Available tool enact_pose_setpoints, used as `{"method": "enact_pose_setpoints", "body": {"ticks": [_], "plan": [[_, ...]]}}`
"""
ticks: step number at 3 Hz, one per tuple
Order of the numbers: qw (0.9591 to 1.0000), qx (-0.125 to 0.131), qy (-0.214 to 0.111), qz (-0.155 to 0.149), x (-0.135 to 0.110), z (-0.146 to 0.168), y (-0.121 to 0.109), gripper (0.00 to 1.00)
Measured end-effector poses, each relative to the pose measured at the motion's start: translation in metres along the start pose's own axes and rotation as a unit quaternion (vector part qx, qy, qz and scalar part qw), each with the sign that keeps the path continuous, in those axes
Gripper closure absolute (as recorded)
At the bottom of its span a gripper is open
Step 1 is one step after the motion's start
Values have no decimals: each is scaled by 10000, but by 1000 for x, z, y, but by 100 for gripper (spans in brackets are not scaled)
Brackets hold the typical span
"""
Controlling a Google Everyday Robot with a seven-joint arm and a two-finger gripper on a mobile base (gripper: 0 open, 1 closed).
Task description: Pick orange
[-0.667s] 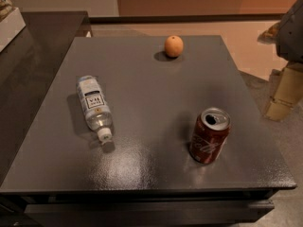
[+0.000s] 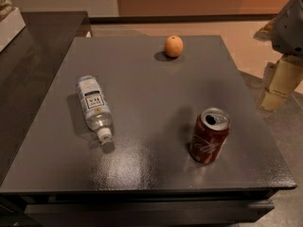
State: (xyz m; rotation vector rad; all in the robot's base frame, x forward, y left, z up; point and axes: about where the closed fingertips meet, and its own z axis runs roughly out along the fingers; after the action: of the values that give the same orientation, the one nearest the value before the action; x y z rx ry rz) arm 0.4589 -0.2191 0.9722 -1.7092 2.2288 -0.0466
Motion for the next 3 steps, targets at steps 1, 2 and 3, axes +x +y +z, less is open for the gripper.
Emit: {"method": "enact_pose_setpoints", "body": {"ticks": [1, 2, 3], "plan": [[9995, -76, -282, 92, -2, 24, -37, 0], [9973, -110, -664, 304, -8, 51, -79, 0], [9935, -54, -1034, 465, -26, 80, -119, 0]]}}
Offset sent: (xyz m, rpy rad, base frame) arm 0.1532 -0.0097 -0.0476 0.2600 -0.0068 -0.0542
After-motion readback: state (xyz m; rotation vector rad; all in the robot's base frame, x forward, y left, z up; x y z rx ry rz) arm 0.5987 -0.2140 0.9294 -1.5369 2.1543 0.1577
